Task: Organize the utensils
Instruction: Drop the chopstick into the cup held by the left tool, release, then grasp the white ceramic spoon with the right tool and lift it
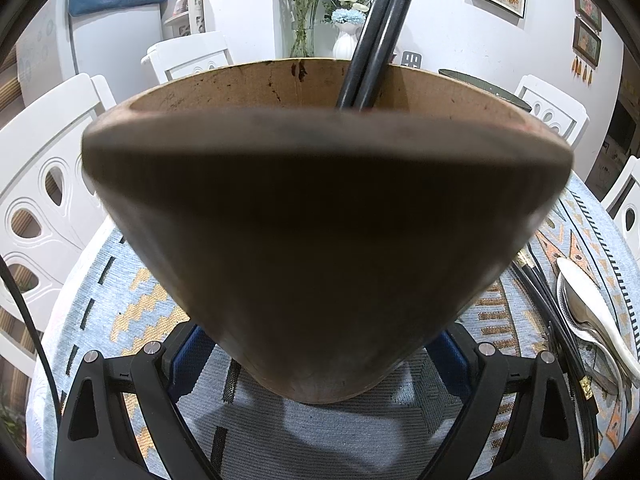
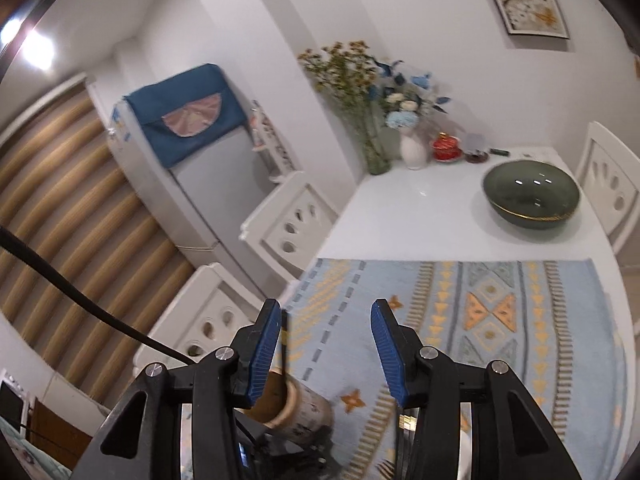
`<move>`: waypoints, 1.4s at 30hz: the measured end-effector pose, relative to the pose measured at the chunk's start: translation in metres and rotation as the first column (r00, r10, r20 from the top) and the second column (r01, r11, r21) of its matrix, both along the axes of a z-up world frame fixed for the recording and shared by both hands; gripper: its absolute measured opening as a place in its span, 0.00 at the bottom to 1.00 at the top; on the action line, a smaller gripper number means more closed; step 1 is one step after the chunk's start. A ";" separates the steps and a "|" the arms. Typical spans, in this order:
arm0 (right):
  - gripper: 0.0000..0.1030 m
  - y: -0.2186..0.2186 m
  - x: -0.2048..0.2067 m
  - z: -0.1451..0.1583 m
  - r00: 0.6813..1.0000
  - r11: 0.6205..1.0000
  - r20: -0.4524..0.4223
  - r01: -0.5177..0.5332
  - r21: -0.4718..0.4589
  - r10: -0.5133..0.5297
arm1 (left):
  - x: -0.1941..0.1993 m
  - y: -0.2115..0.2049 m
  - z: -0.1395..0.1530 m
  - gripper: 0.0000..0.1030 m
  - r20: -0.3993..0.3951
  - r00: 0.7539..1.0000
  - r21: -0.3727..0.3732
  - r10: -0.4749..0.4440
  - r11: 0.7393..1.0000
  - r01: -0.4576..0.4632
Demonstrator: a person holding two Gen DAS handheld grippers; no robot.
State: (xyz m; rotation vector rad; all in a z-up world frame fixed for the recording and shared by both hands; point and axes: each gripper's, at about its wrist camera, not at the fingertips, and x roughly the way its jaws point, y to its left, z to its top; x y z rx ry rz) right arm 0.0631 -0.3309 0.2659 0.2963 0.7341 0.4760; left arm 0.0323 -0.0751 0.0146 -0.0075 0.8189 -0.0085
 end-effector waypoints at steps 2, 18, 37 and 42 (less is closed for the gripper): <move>0.44 -0.007 0.000 -0.010 0.999 1.000 -0.036 0.017 -0.006 -0.017 | 0.000 0.000 0.000 0.92 0.000 1.000 0.000 0.000 1.000 0.000; 0.44 -0.063 0.015 -0.191 0.788 0.997 -0.611 0.060 -0.046 -0.076 | 0.000 -0.001 0.000 0.92 -0.001 1.000 0.000 0.000 1.000 0.000; 0.46 -0.103 0.017 -0.263 0.617 0.980 -0.783 0.195 0.049 -0.084 | -0.003 0.002 0.000 0.92 -0.009 1.000 0.006 -0.001 1.000 0.001; 0.32 -0.089 0.020 -0.256 0.640 0.983 -0.760 0.184 0.012 -0.111 | -0.002 0.002 0.000 0.92 -0.009 1.000 0.006 -0.001 1.000 0.001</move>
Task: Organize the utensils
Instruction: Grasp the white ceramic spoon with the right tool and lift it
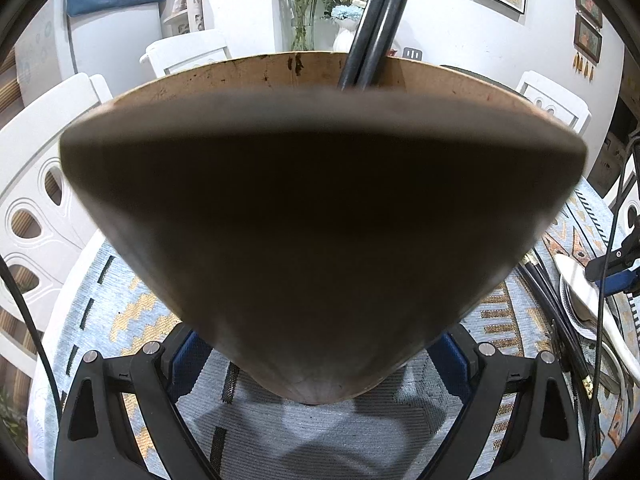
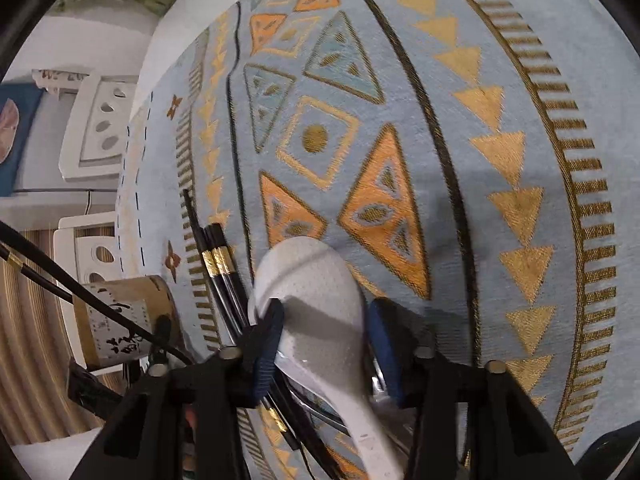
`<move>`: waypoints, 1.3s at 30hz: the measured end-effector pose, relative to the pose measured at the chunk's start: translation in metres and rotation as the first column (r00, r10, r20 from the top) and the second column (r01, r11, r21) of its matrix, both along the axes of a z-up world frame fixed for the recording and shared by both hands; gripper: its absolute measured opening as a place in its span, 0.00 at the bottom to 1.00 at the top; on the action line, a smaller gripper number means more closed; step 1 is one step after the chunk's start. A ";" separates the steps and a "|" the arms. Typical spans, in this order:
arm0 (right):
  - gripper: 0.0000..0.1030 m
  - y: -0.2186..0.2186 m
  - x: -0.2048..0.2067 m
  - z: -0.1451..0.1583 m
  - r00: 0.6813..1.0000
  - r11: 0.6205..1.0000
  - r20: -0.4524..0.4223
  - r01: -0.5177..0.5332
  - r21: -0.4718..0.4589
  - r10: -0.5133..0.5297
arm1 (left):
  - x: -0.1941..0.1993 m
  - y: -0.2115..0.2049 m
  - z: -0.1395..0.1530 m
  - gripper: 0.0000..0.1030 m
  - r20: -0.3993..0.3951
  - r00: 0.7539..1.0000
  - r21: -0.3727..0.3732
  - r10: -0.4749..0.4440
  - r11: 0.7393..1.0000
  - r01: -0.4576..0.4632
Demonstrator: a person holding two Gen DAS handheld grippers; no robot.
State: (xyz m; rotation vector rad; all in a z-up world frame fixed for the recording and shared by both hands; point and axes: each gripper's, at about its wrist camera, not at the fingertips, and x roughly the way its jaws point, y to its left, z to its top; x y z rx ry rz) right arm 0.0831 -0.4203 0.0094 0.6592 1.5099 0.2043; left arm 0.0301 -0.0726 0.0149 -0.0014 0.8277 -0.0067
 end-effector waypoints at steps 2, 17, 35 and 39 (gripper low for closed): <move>0.26 0.005 0.000 0.006 1.000 1.000 0.012 0.004 -0.020 -0.004 | 0.000 -0.001 0.000 0.92 0.000 1.000 -0.001 0.000 1.000 0.000; 0.09 0.055 0.002 0.038 0.984 0.986 0.095 -0.144 -0.089 0.153 | 0.004 0.000 0.001 0.92 -0.003 1.000 -0.005 0.001 1.000 -0.001; 0.34 0.082 0.011 0.024 0.952 0.934 0.130 -0.236 -0.269 0.278 | 0.005 0.000 0.001 0.92 -0.006 1.000 -0.001 0.001 1.000 -0.001; 0.21 0.089 0.001 0.045 0.932 0.915 0.169 -0.259 -0.310 0.321 | 0.005 -0.001 0.001 0.92 -0.006 1.000 0.000 0.001 1.000 -0.001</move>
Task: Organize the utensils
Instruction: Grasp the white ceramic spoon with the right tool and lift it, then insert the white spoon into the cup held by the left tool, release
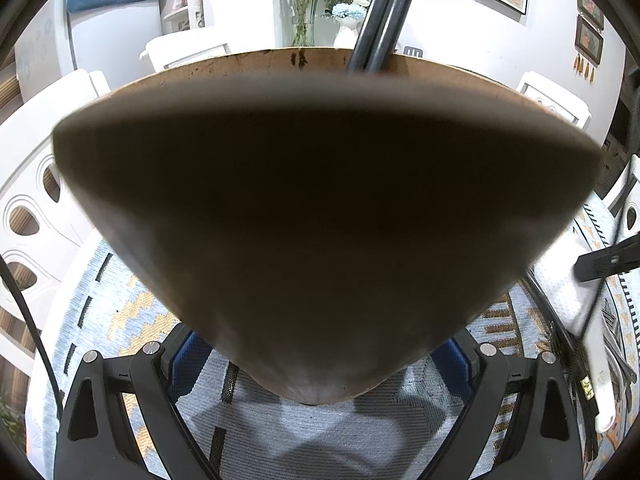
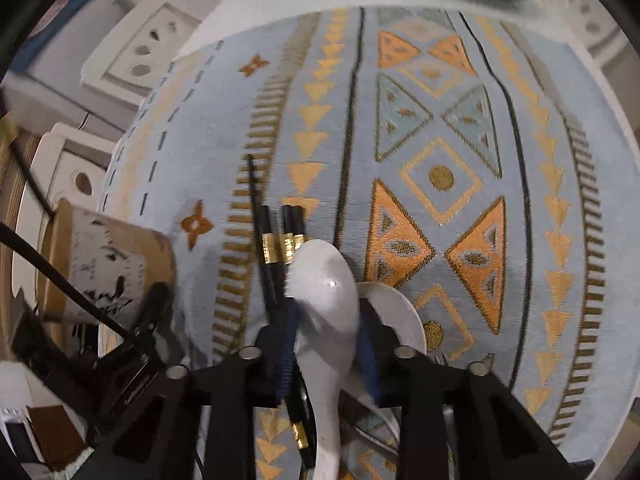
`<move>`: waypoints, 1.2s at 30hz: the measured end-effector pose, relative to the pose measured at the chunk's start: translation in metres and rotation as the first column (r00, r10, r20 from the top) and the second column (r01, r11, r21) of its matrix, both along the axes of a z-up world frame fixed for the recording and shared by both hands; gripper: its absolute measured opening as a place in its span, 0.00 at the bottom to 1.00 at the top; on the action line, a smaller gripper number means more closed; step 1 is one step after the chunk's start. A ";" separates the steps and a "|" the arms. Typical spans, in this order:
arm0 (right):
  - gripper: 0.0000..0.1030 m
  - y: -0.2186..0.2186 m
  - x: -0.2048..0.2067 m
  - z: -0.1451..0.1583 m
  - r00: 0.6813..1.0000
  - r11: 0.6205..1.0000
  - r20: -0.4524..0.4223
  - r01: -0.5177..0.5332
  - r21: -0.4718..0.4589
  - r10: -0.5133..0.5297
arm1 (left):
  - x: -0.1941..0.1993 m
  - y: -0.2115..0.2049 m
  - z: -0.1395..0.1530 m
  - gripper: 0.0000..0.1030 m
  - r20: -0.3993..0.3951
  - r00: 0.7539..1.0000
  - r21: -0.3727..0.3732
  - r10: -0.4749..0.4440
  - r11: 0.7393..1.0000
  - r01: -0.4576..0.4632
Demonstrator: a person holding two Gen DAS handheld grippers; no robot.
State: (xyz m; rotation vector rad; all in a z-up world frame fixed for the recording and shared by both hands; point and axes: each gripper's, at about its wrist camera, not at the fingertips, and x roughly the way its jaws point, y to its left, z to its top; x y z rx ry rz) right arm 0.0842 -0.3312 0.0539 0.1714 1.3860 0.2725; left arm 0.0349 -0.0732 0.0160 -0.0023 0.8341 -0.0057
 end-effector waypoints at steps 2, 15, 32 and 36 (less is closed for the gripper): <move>0.14 0.005 -0.005 0.007 1.000 1.000 0.007 -0.028 -0.006 0.028 | 0.000 0.000 0.000 0.92 0.000 1.000 0.000 0.000 1.000 0.000; 0.12 0.023 0.016 -0.025 0.992 0.999 -0.117 -0.034 0.030 0.038 | 0.000 0.000 0.000 0.93 -0.001 1.000 -0.001 0.000 1.000 0.000; 0.07 0.015 0.018 0.180 0.830 0.931 0.542 -0.087 0.354 -0.129 | 0.000 0.000 0.000 0.93 -0.002 1.000 0.001 0.000 1.000 0.000; 0.07 0.047 0.024 0.205 0.776 0.882 0.599 -0.126 0.454 -0.197 | 0.000 0.000 0.000 0.93 -0.003 1.000 0.002 0.000 1.000 0.000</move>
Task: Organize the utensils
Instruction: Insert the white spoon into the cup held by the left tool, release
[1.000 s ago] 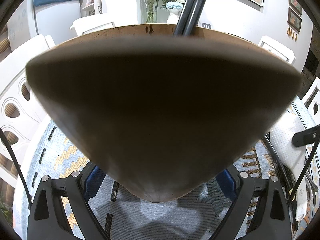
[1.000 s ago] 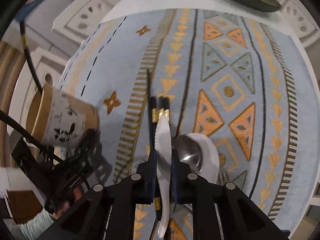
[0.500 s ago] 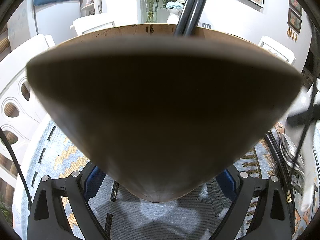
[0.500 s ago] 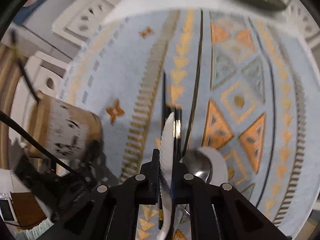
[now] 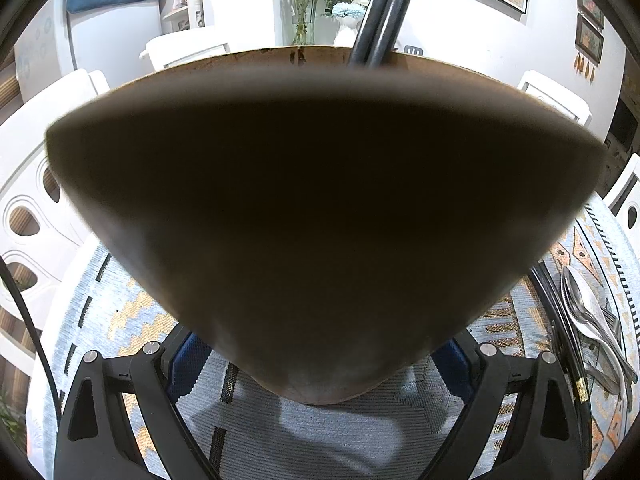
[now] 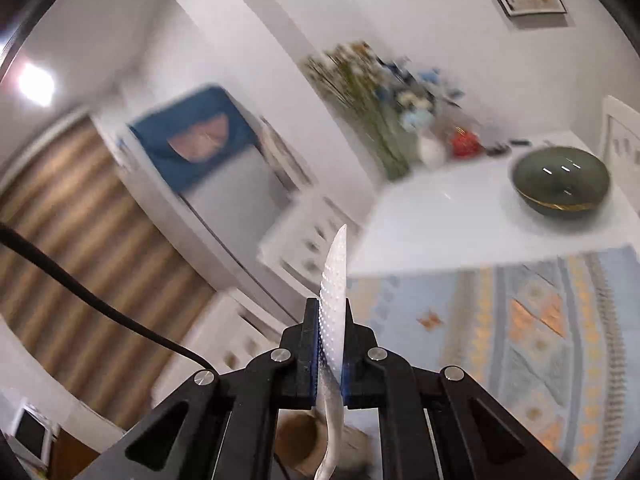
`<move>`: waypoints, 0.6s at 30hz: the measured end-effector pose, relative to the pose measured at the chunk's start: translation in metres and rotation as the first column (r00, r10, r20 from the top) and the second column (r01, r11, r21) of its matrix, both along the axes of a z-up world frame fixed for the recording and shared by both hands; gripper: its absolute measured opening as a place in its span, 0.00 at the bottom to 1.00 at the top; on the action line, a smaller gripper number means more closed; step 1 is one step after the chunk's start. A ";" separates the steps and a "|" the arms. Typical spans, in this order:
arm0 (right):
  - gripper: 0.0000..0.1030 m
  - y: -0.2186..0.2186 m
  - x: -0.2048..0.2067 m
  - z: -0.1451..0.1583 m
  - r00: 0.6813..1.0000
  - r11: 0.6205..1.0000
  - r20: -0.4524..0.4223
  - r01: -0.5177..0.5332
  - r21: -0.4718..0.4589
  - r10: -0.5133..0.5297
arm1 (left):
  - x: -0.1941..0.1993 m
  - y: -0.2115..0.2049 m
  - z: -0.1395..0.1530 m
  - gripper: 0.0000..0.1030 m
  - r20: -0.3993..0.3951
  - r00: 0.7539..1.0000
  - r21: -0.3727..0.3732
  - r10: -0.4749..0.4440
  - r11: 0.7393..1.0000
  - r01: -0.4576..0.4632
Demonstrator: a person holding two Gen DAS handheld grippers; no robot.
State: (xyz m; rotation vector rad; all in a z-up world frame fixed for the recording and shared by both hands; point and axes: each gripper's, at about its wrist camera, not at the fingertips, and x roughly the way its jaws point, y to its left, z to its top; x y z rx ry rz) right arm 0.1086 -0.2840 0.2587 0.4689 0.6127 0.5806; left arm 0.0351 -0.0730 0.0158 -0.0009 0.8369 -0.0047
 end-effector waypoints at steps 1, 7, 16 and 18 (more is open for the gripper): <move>0.07 0.009 0.001 0.002 1.000 1.000 0.012 -0.005 0.011 0.004 | 0.000 0.000 0.000 0.93 0.000 1.000 0.000 0.000 1.000 0.000; 0.07 0.069 -0.011 -0.012 0.996 0.994 0.079 -0.023 -0.109 0.031 | 0.000 0.000 0.001 0.93 -0.001 1.000 0.000 0.000 1.000 0.000; 0.07 0.100 -0.017 -0.039 0.990 0.970 0.104 -0.068 -0.233 0.095 | 0.001 0.000 0.001 0.93 -0.001 1.000 0.000 0.000 1.000 0.000; 0.11 0.101 -0.018 -0.039 0.989 0.964 0.093 -0.088 -0.252 0.115 | 0.001 -0.001 0.001 0.93 -0.001 1.000 0.000 0.000 1.000 0.000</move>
